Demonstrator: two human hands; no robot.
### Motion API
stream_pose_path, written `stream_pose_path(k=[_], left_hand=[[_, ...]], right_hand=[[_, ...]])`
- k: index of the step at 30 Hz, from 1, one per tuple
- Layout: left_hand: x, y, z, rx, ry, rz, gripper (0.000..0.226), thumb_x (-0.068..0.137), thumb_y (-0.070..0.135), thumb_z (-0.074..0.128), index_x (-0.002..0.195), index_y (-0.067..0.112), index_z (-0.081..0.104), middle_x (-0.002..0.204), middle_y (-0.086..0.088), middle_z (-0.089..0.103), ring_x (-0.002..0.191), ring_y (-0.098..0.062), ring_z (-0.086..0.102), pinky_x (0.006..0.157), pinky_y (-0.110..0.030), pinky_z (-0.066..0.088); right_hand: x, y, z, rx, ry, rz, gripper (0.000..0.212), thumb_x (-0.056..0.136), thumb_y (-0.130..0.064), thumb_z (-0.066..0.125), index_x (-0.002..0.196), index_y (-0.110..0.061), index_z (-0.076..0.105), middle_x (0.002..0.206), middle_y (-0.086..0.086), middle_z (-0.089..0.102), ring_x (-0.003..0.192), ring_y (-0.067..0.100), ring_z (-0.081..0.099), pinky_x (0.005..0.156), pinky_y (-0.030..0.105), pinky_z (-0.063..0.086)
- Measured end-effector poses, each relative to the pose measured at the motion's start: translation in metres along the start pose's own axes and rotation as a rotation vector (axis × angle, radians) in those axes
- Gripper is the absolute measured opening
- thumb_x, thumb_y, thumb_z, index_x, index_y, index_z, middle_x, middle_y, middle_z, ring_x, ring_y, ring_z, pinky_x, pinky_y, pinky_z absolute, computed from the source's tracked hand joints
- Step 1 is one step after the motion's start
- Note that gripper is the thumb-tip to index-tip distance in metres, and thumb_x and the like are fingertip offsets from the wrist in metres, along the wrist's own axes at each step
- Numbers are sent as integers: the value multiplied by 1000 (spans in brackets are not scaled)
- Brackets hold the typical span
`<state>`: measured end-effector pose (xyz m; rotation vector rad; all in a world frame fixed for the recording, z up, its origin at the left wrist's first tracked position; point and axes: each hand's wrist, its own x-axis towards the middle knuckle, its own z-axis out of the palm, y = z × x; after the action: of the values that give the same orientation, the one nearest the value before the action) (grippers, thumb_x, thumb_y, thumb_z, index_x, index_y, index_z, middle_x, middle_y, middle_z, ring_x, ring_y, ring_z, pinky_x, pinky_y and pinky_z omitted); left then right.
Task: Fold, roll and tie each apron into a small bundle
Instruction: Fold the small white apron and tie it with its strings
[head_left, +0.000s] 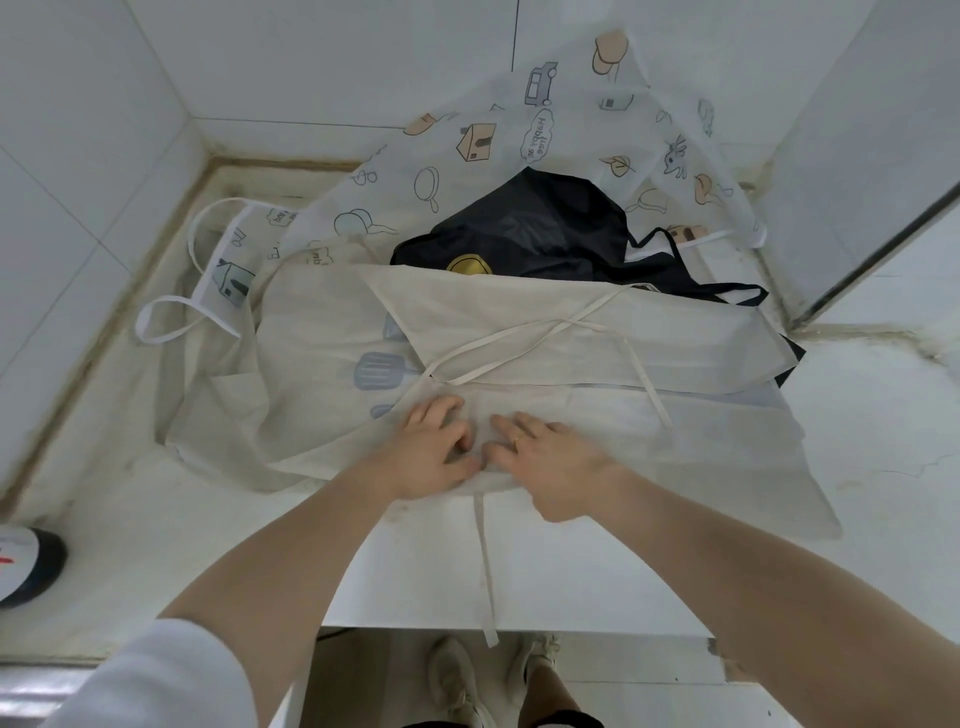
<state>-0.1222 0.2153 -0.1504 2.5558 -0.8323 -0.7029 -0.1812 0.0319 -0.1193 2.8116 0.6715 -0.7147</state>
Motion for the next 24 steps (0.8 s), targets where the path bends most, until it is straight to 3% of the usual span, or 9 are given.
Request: stream_pose_path(k=[2,4,7,9,11,13,16,19,24], left_hand=[[-7,-1,-10,-13,-80,18,63,64,72,53,102,22,50,153,0,14,141,-16,14,107,-24,18],[-10,-7,-18,65,-143,52,53,72,47,70,112,19,51,155,2,14,140,-14,22,102,-18,24],[-9,-11,-28,51,-159,36,39,86,12,56,125,12,52,155,0,21,140,-12,25,104,-14,22],[-9,-6,-34,-31,-130,-38,39,93,2,42,131,9,51,150,-2,33,137,-15,32,102,-13,20],[-7,-2,-38,-137,-109,-109,37,95,1,38,127,6,55,137,-9,51,127,-23,45,99,-20,29],[-4,0,-41,-195,-115,-129,32,95,3,37,116,6,60,122,-13,60,115,-28,53,98,-32,38],[-3,-2,-50,-140,-122,-145,29,95,5,38,114,9,59,115,-11,61,99,-22,53,80,-26,39],[-8,-11,-55,-108,-106,-179,30,96,18,43,122,18,59,116,-2,61,106,-20,55,88,-27,42],[-18,-47,-63,48,-13,-316,25,88,15,54,111,18,64,106,-6,65,95,-23,56,76,-26,40]], right_hand=[[-1,-4,-7,35,2,44,60,86,-12,52,139,-12,26,154,10,16,139,30,26,101,40,39],[1,-3,-13,128,51,116,46,86,-7,47,131,-8,37,140,11,41,125,30,44,87,35,43],[5,1,-20,251,83,186,28,88,-12,44,115,-9,47,120,12,57,108,33,56,77,35,42],[6,0,-25,310,57,190,29,90,-30,47,114,-13,46,116,11,58,103,33,57,75,36,41],[8,-7,-29,329,29,182,43,88,-44,53,116,-13,43,113,10,58,101,32,57,71,34,39],[11,-12,-35,305,26,202,41,91,-36,51,120,-8,42,116,15,56,104,35,56,71,34,36],[21,-6,-46,382,34,316,31,95,-21,42,122,-5,46,121,19,54,110,36,53,73,31,35],[26,0,-50,461,73,392,30,95,-15,38,120,-3,50,121,20,56,109,35,54,73,30,36],[41,4,-48,381,28,482,30,93,-13,40,117,-7,56,122,14,58,111,32,56,80,30,40]])
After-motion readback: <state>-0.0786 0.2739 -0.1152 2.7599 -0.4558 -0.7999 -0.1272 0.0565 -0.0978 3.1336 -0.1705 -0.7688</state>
